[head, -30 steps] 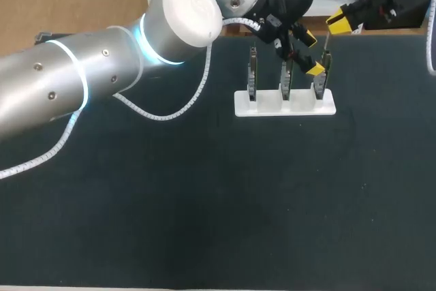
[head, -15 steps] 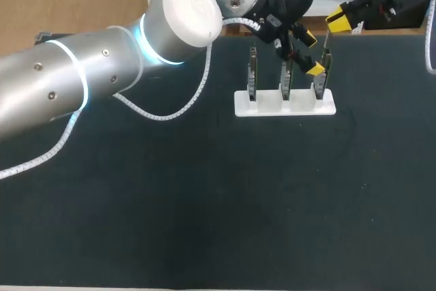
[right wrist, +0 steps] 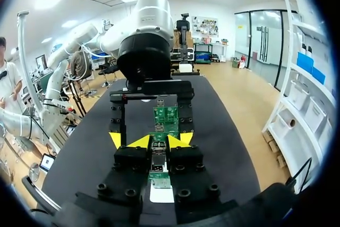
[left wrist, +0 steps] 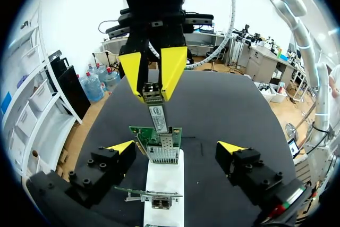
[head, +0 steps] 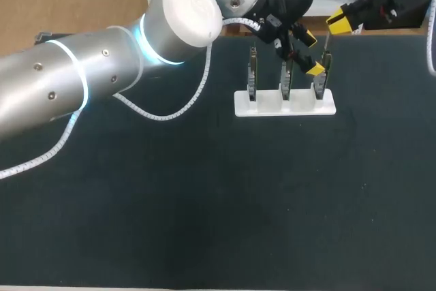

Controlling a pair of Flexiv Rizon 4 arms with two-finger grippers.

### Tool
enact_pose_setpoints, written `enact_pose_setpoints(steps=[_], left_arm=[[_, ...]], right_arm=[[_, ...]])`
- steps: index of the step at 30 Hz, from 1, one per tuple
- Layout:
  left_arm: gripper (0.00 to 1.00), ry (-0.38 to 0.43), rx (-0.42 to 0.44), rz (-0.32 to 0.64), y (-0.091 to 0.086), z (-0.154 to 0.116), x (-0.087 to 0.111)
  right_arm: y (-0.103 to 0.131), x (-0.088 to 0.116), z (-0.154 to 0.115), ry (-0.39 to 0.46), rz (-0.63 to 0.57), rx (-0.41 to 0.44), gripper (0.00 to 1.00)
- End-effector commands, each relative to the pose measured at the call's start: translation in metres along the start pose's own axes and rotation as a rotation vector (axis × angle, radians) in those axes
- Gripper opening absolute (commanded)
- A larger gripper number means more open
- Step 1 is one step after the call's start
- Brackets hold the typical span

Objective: Pick up the optical module with the left hand, and insert it into the network port with the right hand.

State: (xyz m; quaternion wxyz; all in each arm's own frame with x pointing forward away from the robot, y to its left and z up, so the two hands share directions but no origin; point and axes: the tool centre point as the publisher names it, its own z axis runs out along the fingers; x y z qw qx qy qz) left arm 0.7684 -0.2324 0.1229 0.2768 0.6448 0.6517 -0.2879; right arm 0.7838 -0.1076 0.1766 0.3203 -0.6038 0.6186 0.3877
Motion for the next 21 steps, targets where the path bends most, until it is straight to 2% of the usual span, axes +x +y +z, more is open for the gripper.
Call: enact_pose_setpoints(steps=[1,14,21], left_arm=[[1.0,0.006,0.002,-0.002,0.0013,0.0001,-0.0015],[1.0,0.006,0.002,-0.002,0.0013,0.0001,-0.0015],[1.0,0.006,0.002,-0.002,0.0013,0.0001,-0.0015]], right_arm=[[0.0029,0.0011,0.0012,-0.001,0.001,0.003,0.0],[0.005,0.0054,0.003,0.003,0.016,0.009,0.0],[0.0062,0.0003,0.0005,0.004,0.0,0.017,0.0]])
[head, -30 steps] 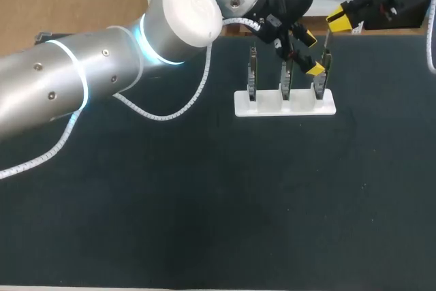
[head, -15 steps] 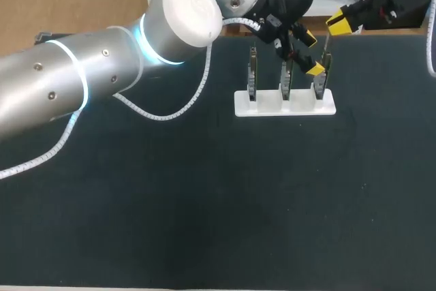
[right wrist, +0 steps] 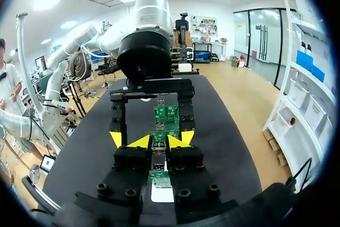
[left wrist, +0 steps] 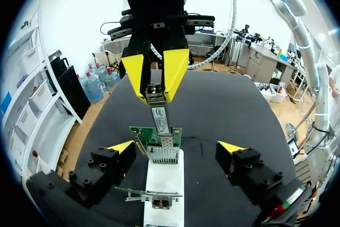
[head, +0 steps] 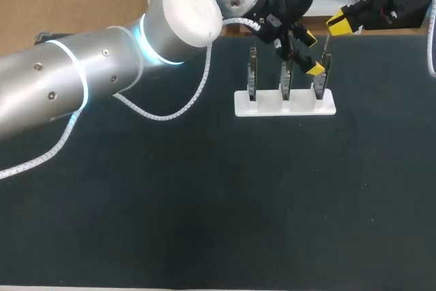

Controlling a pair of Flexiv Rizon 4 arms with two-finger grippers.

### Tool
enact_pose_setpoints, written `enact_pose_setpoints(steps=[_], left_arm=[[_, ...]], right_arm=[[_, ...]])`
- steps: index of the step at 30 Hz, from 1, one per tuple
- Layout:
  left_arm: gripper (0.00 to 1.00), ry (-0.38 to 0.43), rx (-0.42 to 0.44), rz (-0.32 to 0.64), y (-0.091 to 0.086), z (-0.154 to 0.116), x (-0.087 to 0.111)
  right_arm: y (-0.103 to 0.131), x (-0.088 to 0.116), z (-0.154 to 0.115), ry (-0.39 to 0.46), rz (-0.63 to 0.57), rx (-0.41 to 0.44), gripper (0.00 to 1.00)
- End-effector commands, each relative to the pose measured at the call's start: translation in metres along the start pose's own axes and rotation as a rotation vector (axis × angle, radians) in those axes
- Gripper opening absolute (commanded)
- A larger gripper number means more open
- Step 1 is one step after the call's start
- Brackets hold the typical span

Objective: Pick up the optical module with the left hand, and insert it into the network port with the right hand.

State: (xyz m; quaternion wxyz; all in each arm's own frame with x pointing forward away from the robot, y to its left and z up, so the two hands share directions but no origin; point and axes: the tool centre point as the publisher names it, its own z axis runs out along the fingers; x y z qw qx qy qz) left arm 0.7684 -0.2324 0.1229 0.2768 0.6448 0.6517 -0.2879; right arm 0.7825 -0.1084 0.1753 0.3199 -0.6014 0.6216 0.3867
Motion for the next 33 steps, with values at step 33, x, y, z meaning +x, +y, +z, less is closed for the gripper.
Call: enact_pose_setpoints(steps=[33], left_arm=[[1.0,0.006,0.002,-0.002,0.0013,0.0001,-0.0015]], right_arm=[[0.0051,0.0002,0.0009,0.024,-0.025,0.028,0.0]])
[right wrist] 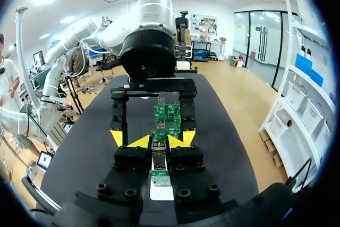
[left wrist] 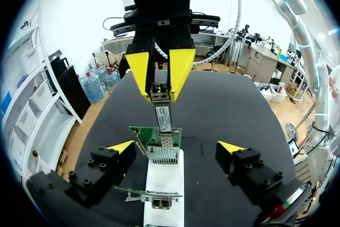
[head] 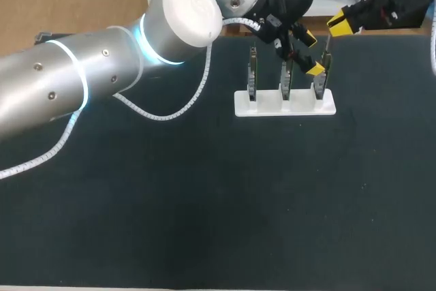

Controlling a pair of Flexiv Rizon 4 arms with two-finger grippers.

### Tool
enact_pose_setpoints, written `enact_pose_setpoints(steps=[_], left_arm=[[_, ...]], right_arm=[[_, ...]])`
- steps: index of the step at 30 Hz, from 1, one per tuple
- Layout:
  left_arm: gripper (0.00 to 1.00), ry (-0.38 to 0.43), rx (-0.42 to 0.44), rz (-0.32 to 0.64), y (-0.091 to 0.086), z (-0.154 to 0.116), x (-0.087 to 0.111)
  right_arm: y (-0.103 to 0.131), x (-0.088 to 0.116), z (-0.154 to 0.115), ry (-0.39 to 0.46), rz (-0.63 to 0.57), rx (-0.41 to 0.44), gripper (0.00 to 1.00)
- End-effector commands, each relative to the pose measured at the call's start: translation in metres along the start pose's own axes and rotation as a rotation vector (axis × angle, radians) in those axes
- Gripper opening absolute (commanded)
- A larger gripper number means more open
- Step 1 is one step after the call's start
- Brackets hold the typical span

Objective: Pick up the optical module with the left hand, and insert it into the network port with the right hand.

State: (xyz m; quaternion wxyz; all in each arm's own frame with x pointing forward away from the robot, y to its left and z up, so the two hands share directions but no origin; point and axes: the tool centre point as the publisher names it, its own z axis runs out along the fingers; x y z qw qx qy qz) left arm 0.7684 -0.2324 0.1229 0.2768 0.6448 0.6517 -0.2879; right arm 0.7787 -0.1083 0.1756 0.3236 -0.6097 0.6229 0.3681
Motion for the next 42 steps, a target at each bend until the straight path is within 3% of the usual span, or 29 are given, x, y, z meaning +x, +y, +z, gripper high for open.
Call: enact_pose_setpoints(steps=[1,34,35,36,37,42], left_arm=[[1.0,0.006,0.002,-0.002,0.001,0.0,-0.001],[1.0,0.006,0.002,-0.002,0.001,0.0,-0.001],[1.0,0.006,0.002,-0.002,0.001,0.0,-0.001],[1.0,0.006,0.002,-0.002,0.001,0.0,-0.001],[1.0,0.006,0.002,-0.002,0.001,0.0,-0.001],[1.0,0.006,0.002,-0.002,0.001,0.0,-0.001]], right_arm=[[0.001,0.0,0.001,-0.002,-0.002,0.004,0.0],[0.001,0.013,0.008,0.002,0.04,-0.002,0.0],[0.001,0.012,0.008,0.001,0.041,0.003,0.1],[0.002,0.012,0.008,0.001,0.042,0.003,0.76],[0.002,0.012,0.007,0.0,0.043,0.003,1.0],[0.004,0.009,0.005,-0.025,0.04,0.014,1.0]])
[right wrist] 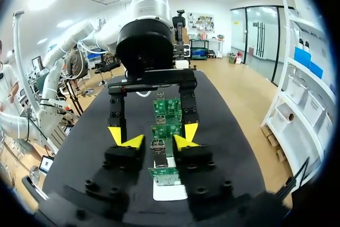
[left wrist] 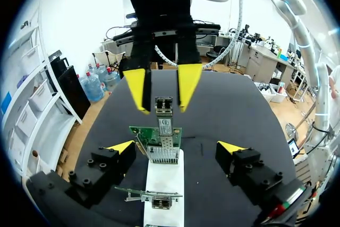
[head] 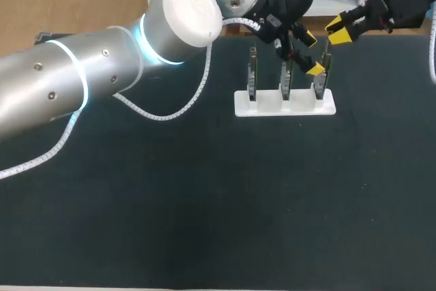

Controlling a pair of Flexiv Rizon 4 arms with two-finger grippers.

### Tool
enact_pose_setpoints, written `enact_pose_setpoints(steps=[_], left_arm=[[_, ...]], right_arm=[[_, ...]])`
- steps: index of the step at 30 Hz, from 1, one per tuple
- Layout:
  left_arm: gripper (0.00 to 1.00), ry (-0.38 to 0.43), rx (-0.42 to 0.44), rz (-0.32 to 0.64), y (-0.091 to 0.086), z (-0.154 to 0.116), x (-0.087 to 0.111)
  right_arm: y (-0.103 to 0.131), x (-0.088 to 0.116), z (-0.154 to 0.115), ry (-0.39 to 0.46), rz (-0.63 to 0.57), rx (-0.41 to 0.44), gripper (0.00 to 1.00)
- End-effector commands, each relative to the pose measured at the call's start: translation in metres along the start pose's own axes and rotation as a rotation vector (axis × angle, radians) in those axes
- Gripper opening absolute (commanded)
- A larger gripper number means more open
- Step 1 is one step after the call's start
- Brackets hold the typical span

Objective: Pick up the optical module with the left hand, and insert it into the network port with the right hand.

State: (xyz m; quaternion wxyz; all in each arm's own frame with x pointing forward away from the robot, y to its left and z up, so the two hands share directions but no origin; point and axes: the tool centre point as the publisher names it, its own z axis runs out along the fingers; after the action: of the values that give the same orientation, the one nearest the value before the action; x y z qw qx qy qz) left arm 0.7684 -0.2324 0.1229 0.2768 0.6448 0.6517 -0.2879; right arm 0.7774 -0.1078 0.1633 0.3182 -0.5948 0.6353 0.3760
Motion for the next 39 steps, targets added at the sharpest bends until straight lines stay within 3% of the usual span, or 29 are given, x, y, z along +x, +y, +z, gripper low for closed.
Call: enact_pose_setpoints(steps=[1,10,11,12,22,39], left_arm=[[1.0,0.006,0.002,-0.002,0.001,0.0,-0.001],[1.0,0.006,0.002,-0.002,0.001,0.0,-0.001],[1.0,0.006,0.002,-0.002,0.001,0.0,-0.001],[1.0,0.006,0.002,-0.002,0.001,0.0,-0.001],[1.0,0.006,0.002,-0.002,0.001,0.0,-0.001],[1.0,0.006,0.002,-0.002,0.001,0.0,-0.001]], right_arm=[[0.003,-0.002,-0.003,-0.027,-0.004,0.012,1.0],[0.005,-0.019,-0.01,-0.105,-0.037,-0.003,0.98],[0.005,-0.021,-0.011,-0.106,-0.042,-0.002,0.31],[0.005,-0.022,-0.011,-0.102,-0.049,0.003,0.0],[0.003,-0.03,-0.01,-0.113,-0.073,0.014,0.0],[-0.001,-0.018,-0.004,-0.105,-0.039,0.005,0.0]])
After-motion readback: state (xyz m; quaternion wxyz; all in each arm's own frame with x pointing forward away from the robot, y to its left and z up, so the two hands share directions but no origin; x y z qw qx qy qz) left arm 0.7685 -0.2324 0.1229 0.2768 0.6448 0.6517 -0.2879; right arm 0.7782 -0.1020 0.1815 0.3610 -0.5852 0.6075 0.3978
